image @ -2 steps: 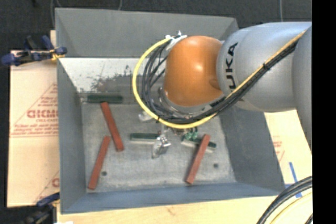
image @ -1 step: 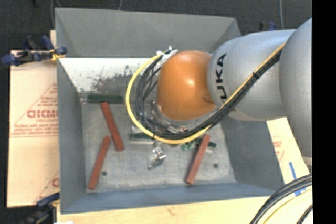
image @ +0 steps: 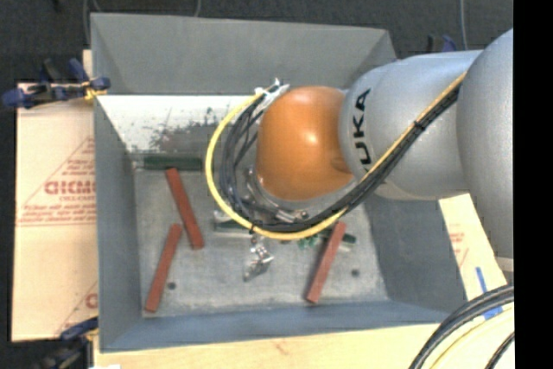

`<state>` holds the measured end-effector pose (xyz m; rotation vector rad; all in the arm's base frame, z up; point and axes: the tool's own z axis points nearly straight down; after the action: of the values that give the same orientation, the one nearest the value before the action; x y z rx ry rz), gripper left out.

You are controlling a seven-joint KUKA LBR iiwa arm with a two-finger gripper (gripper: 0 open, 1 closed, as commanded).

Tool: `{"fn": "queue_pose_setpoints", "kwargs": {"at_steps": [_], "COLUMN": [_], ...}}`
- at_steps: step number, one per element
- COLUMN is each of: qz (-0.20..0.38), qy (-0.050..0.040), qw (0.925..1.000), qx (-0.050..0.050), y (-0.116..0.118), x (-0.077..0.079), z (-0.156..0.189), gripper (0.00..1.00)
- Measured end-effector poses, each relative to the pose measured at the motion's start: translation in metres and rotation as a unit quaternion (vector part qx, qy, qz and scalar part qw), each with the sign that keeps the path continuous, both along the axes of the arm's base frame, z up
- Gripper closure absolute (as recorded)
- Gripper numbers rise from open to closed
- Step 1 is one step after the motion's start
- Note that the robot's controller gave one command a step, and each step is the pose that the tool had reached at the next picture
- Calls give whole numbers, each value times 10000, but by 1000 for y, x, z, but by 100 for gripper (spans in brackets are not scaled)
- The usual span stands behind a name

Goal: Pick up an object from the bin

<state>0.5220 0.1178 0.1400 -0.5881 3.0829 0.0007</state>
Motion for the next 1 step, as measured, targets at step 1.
{"fn": "queue_pose_setpoints", "kwargs": {"at_steps": [1], "qz": [557], "qy": [7], "qw": [9984], "qx": [-10], "y": [-16], "x": [38], "z": [-25], "gripper": [0]}}
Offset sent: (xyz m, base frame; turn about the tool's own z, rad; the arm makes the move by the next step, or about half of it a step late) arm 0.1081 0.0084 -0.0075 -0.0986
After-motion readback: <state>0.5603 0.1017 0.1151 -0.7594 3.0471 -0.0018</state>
